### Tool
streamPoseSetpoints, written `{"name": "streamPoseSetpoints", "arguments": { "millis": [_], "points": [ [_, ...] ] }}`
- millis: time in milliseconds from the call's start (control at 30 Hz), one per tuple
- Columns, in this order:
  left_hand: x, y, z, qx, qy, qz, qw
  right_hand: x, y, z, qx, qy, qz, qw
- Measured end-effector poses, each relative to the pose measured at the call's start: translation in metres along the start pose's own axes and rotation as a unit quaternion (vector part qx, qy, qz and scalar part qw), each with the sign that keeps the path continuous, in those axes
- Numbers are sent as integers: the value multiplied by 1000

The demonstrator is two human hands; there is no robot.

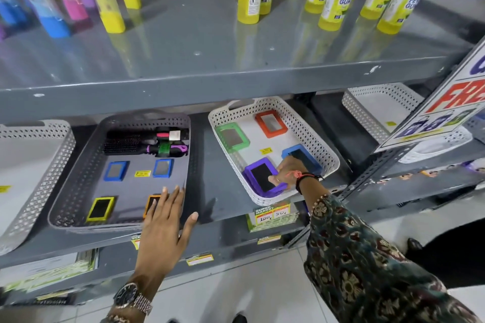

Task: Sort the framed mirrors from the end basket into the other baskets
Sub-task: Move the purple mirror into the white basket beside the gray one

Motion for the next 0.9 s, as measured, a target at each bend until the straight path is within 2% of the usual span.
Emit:
{"name": "streamPoseSetpoints", "arguments": {
  "millis": [267,400,633,900],
  "points": [
    [-3,-5,0,-2,-3,1,1000,6,16,-9,36,12,-14,999],
    [-2,-4,0,1,-5,7,1000,15,11,1,41,-10,-28,999],
    [-15,-11,-7,-15,11,21,1000,33,-26,38,23,-133,19,991],
    [-96,-5,-35,18,121,62,991,25,0,39,55,-65,12,996]
  ]
}}
Point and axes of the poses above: each hand's wrist, its own z-axis away from the middle knuckle, its own y-axis out of the palm, x = y × z, the point moved 10 cm from there along -z, towards the middle knuckle, and after that the axes turned 9 degrees about -z, right-handed, at the moved point
